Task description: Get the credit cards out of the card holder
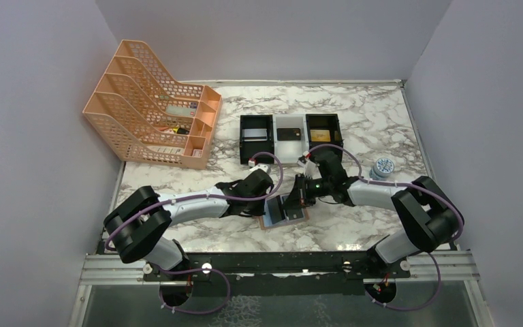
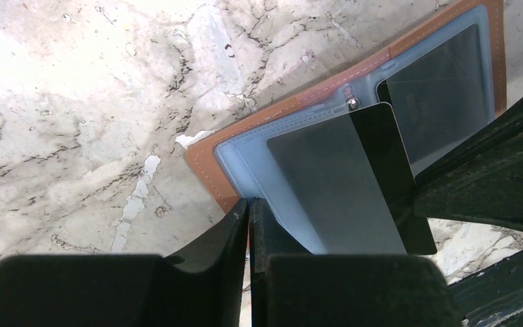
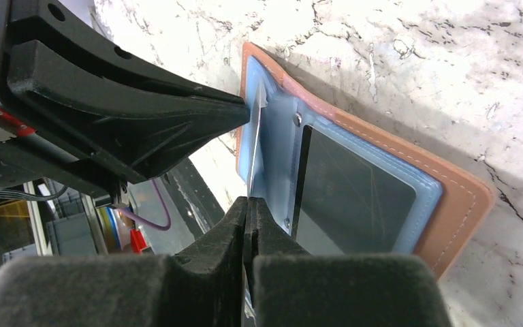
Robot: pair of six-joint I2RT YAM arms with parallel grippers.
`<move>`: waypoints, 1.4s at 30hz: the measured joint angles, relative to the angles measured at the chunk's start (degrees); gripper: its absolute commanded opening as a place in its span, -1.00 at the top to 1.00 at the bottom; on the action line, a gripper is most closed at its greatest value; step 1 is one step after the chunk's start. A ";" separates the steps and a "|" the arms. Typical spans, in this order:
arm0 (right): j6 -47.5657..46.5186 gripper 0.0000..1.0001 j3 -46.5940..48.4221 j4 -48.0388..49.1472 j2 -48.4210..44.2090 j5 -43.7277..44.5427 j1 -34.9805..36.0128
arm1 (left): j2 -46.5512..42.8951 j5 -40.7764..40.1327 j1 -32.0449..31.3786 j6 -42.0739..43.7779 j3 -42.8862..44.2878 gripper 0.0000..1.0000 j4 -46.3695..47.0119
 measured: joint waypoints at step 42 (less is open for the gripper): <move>6.56 0.72 -3.41 13.18 10.10 -3.50 0.00 | 1.57 -1.75 -1.66 -0.28 1.95 0.50 -2.67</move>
